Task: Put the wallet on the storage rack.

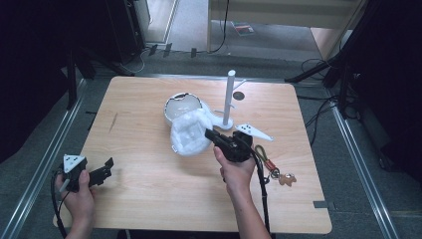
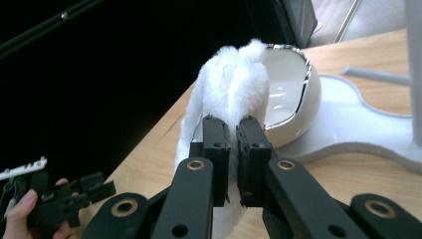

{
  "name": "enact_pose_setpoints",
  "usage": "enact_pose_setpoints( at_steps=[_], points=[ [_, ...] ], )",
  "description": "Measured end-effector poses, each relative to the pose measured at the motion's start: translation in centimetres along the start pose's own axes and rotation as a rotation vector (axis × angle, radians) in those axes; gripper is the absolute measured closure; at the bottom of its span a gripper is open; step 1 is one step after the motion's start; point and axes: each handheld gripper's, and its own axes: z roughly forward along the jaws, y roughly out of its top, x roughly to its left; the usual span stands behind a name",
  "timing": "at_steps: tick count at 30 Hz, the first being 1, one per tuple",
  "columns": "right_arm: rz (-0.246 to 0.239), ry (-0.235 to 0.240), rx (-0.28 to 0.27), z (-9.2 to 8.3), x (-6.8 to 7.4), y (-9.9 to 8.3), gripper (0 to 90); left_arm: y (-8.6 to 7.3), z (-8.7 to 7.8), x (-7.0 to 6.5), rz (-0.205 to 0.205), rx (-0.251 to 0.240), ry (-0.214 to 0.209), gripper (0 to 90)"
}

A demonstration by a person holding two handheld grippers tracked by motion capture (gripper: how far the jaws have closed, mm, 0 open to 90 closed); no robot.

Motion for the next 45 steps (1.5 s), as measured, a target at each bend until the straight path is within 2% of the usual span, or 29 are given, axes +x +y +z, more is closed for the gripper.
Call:
enact_pose_setpoints(
  at_steps=[9,13,19,31,45],
  points=[
    [0.008,-0.023,-0.039,0.3,0.0,1.5,85.9,0.0,0.0,0.0,-0.001,0.001,0.0,7.3],
    [0.009,-0.038,-0.045,0.9,-0.1,1.9,85.9,0.0,0.0,0.0,0.0,0.001,0.0,7.3],
    [0.037,-0.067,-0.052,2.1,-0.4,2.5,85.9,0.0,0.0,0.0,0.0,0.0,-0.002,7.3],
    [0.111,-0.159,-0.073,3.9,-1.0,2.7,85.8,0.0,0.0,0.0,-0.004,0.002,-0.001,7.3],
    [0.123,-0.255,-0.102,6.1,-0.5,2.7,85.6,0.0,0.0,0.1,-0.006,0.001,-0.005,7.3]
  ],
)
